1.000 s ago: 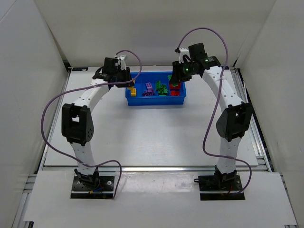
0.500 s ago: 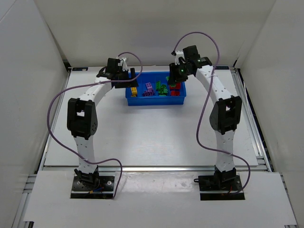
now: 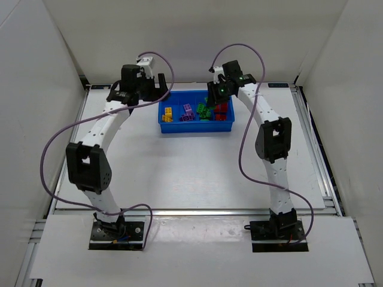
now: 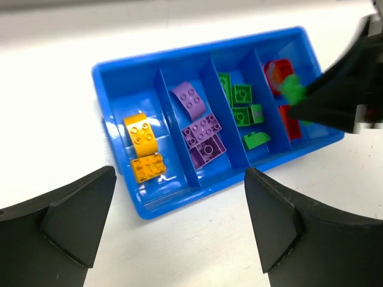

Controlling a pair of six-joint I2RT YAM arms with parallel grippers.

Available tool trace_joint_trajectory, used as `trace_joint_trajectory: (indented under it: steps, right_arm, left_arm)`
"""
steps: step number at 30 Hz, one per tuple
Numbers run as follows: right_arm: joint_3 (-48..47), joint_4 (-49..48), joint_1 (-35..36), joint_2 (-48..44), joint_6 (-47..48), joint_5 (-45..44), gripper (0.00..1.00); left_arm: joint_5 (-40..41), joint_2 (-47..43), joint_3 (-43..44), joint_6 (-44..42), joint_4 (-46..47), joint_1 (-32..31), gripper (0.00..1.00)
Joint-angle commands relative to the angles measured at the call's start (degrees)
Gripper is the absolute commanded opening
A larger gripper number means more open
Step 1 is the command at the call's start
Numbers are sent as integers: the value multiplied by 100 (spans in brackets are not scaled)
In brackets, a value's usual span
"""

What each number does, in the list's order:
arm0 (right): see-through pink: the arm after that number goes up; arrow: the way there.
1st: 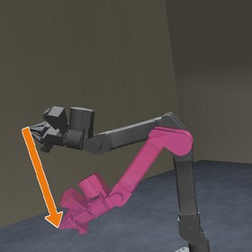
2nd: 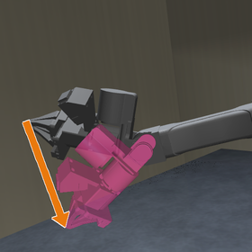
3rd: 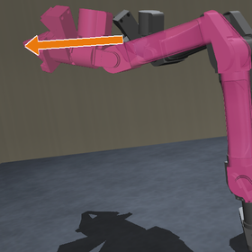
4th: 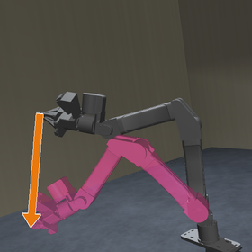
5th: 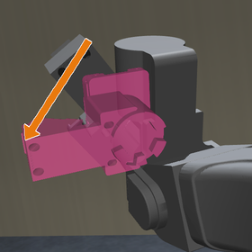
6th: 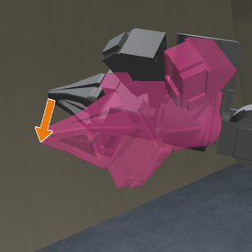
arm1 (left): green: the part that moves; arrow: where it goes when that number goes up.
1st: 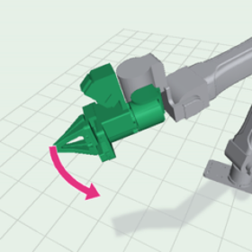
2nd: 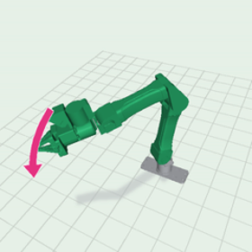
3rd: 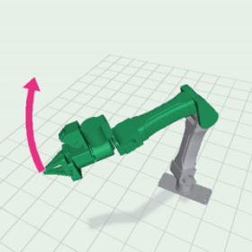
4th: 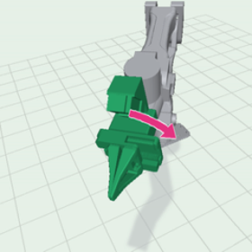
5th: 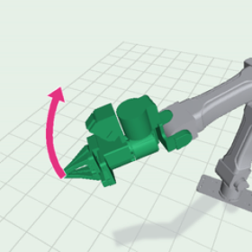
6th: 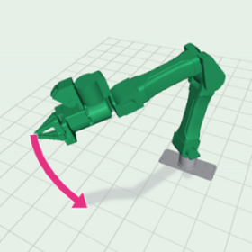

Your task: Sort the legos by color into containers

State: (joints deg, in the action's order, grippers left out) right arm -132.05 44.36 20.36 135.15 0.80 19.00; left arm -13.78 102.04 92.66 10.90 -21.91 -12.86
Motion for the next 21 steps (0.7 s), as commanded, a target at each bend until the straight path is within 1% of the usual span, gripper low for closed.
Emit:
trace_joint_trajectory:
  steps: [1,3,5,6,8,9,10,15,19,21]
  right_arm:
    - [-356,-226,152,230,61,24,3]
    - [-514,-226,222,388,61,42,5]
    - [-637,-270,328,520,0,-133,10]
    - [-681,-296,346,564,-44,-160,20]
    - [-760,-288,363,652,-62,-248,24]
    - [-770,-296,363,705,-271,-300,30]
    - [-761,-305,372,732,-282,-353,32]
    - [-743,-314,390,811,-300,-582,34]
    - [-752,-349,416,846,-264,-775,33]
    - [-761,-366,416,855,-256,-933,36]
  left_arm:
    - [410,-780,-239,-342,-111,47,100]
    - [542,-966,-494,-386,-120,99,99]
    - [622,-1186,-713,-413,-155,126,99]
    - [622,-1326,-767,-413,-190,170,100]
    - [614,-1414,-942,-334,-208,240,99]
    - [579,-1467,-978,-316,-243,319,99]
    - [578,-1502,-1004,-273,-243,363,99]
    - [333,-1573,-1171,-44,-278,592,99]
    - [402,-1591,-1207,-88,-296,618,99]
    - [420,-1582,-1207,-96,-296,618,100]
